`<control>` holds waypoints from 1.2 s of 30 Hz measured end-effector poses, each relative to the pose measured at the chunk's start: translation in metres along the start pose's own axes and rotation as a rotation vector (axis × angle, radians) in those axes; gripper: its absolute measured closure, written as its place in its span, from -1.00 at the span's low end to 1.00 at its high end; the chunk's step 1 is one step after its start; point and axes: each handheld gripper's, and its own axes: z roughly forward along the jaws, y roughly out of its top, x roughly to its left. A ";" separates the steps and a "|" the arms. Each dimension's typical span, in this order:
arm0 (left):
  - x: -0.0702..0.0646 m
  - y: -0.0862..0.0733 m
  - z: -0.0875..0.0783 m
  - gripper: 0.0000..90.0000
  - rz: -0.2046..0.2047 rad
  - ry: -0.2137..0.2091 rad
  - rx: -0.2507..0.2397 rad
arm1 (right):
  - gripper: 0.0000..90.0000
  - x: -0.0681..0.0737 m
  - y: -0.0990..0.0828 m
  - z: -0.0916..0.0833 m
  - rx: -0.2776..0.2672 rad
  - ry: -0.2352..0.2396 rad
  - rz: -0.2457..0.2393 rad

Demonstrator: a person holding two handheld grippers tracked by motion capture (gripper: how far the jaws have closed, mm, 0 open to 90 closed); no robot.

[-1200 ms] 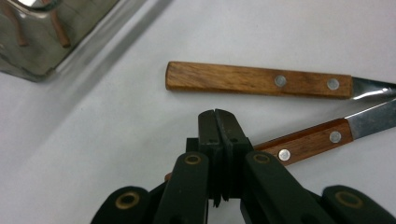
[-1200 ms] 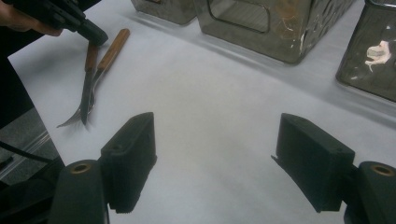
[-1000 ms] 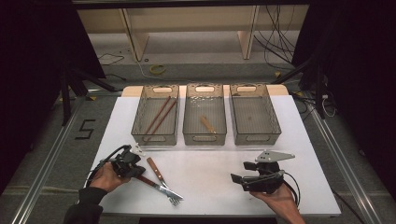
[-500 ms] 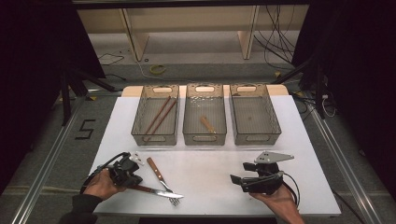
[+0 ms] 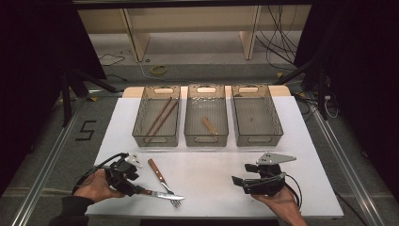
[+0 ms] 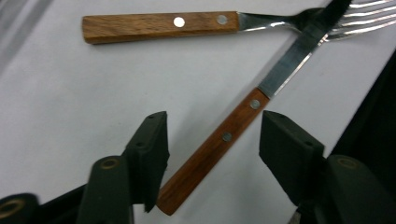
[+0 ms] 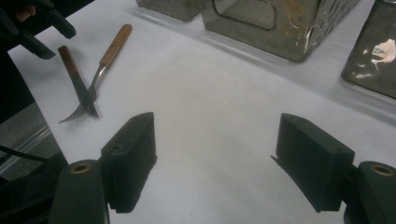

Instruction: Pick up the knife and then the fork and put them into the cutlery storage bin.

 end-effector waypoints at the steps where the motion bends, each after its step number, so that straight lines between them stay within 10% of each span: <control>1: -0.001 0.000 0.002 -0.19 0.006 -0.005 0.013 | -0.35 0.000 0.000 0.000 0.000 0.001 0.001; 8: -0.001 -0.001 0.018 -0.42 0.038 -0.010 0.092 | -0.35 0.000 0.001 0.000 -0.002 0.002 -0.003; 36: -0.007 0.003 0.023 0.48 0.181 0.034 0.189 | -0.34 0.002 0.001 0.001 0.002 0.005 -0.005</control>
